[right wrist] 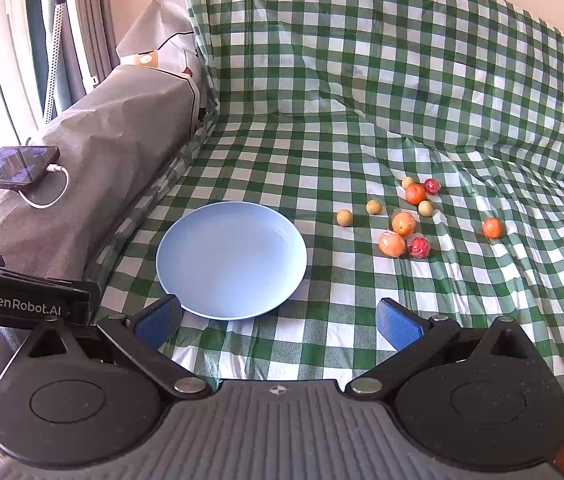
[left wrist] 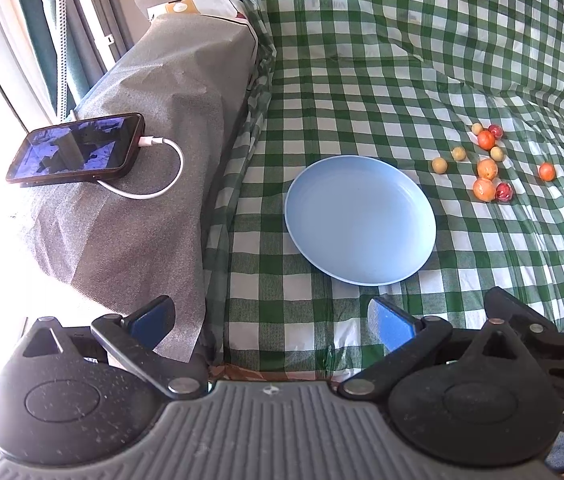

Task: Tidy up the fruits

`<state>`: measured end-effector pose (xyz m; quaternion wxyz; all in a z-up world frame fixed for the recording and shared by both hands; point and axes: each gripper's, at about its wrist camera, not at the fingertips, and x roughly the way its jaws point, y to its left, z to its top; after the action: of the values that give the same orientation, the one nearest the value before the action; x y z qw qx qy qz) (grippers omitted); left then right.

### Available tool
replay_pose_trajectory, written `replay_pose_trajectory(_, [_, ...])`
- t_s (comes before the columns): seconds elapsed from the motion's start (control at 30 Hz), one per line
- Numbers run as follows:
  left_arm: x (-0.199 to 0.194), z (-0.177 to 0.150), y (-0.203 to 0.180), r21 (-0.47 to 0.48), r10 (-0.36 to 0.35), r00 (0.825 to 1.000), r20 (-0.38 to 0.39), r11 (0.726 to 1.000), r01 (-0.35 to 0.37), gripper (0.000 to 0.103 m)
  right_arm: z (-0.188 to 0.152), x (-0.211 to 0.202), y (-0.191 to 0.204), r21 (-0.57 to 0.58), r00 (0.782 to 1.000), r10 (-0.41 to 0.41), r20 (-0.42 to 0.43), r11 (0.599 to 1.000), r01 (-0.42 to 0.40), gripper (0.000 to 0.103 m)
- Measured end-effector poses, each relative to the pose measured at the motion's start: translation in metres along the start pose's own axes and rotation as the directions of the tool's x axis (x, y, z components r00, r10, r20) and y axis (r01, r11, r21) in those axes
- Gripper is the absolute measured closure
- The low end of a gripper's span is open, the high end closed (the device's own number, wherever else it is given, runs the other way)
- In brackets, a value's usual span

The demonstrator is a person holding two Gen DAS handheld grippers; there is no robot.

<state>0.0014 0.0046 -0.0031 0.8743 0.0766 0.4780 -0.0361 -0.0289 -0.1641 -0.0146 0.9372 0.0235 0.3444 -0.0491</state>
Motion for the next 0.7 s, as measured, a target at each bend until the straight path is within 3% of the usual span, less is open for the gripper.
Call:
replay_pose_trajectory(0.5, [0.0, 0.002, -0.007, 0.035, 0.008, 1.0, -0.025, 0.999, -0.007, 0.0, -0.008, 0.01, 0.004, 0.007, 1.0, -0.002, 0.014, 1.0, 0.001, 0.0])
replay_pose_trajectory(0.7, [0.005, 0.007, -0.022, 0.067, -0.002, 1.0, -0.017, 0.998, 0.003, 0.0, -0.006, 0.005, -0.016, 0.087, 0.997, -0.001, 0.076, 0.996, -0.005, 0.0])
